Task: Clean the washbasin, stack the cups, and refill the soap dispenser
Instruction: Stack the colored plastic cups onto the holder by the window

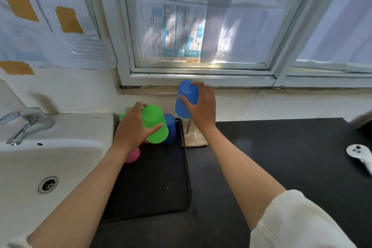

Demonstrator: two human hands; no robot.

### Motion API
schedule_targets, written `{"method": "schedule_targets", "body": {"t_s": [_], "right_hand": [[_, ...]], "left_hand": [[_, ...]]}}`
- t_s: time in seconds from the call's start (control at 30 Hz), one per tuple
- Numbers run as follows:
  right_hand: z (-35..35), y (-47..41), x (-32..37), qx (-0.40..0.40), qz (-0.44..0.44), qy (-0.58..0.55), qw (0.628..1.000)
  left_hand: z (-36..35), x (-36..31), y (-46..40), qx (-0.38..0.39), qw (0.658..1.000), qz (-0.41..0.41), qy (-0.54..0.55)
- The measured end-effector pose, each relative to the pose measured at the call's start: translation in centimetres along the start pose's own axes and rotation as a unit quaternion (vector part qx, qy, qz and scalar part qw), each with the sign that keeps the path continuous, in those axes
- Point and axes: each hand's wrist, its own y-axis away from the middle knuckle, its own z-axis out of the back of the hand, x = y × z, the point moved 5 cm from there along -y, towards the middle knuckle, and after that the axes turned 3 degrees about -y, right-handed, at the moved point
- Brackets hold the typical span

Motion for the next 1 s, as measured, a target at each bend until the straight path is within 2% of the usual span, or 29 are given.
{"method": "schedule_targets", "body": {"t_s": [0.1, 0.27, 0.5, 0.67, 0.8, 0.9, 1.0], "right_hand": [[1.6, -1.9, -0.4, -0.034, -0.007, -0.049, 0.998], [1.7, -3.8, -2.1, -0.025, -0.022, -0.062, 0.997], [-0.8, -5.1, -5.6, 0.053, -0.102, -0.073, 0.991], [-2.0, -4.5, -7.4, 0.110, -0.138, -0.041, 0.983], [-1.1, -4.6, -6.1, 0.064, -0.075, -0.061, 0.993], [-1.0, -4.8, -4.0, 0.105, -0.008, -0.115, 0.988], [-0.5, -5.5, -3.2, 0.108, -0.008, -0.144, 0.984]], "left_hand": [[0.2, -1.7, -1.9, -0.008, 1.000, -0.027, 0.000], [0.2, -3.0, -4.4, -0.020, 0.998, -0.059, -0.014], [-0.2, -3.5, -7.0, -0.012, 0.997, -0.069, -0.015], [-0.3, -3.8, -7.7, -0.022, 0.998, -0.066, 0.000], [-0.5, -4.6, -8.4, -0.029, 0.998, -0.062, 0.011], [-0.4, -5.9, -9.4, -0.050, 0.997, -0.039, 0.041], [-0.1, -7.5, -10.7, -0.071, 0.994, -0.018, 0.080]]}}
